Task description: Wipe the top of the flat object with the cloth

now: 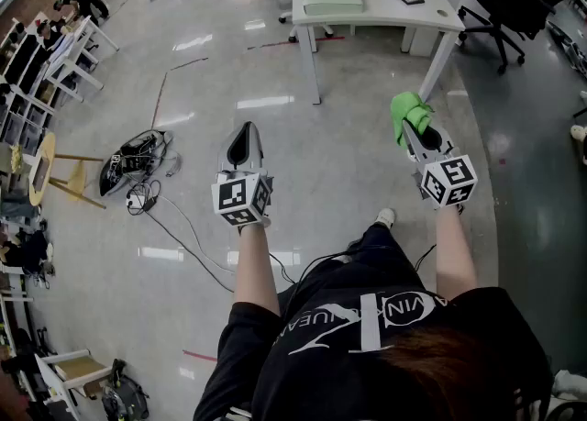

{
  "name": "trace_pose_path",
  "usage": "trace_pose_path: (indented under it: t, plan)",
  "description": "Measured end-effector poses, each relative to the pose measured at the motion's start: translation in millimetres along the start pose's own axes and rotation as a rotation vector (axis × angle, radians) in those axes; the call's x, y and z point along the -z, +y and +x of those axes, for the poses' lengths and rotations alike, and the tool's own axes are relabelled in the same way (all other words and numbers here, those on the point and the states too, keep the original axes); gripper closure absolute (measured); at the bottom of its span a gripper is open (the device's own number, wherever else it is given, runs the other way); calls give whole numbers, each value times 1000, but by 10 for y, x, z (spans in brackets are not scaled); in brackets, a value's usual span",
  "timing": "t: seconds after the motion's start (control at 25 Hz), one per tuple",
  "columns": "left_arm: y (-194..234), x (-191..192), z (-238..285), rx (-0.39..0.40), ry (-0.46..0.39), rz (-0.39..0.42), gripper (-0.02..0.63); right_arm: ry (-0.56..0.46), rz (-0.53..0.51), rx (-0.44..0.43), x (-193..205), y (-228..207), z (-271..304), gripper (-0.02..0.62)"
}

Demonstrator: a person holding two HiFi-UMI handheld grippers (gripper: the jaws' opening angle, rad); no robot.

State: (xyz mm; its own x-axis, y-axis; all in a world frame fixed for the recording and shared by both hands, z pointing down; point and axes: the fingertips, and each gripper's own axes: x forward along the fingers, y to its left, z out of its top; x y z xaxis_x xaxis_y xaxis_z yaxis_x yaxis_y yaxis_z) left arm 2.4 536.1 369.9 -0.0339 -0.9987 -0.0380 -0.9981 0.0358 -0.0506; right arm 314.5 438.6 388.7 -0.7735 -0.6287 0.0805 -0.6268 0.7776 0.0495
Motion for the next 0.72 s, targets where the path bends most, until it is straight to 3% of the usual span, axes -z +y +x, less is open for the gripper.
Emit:
trace_pose_path:
  t: [0.44, 0.72]
  plan:
    - [6, 72, 54, 15, 13, -2, 595, 8, 8, 10, 51, 4, 8, 549]
    - [-24, 101, 194, 22, 12, -45, 595, 34, -4, 20, 80, -81, 13, 549]
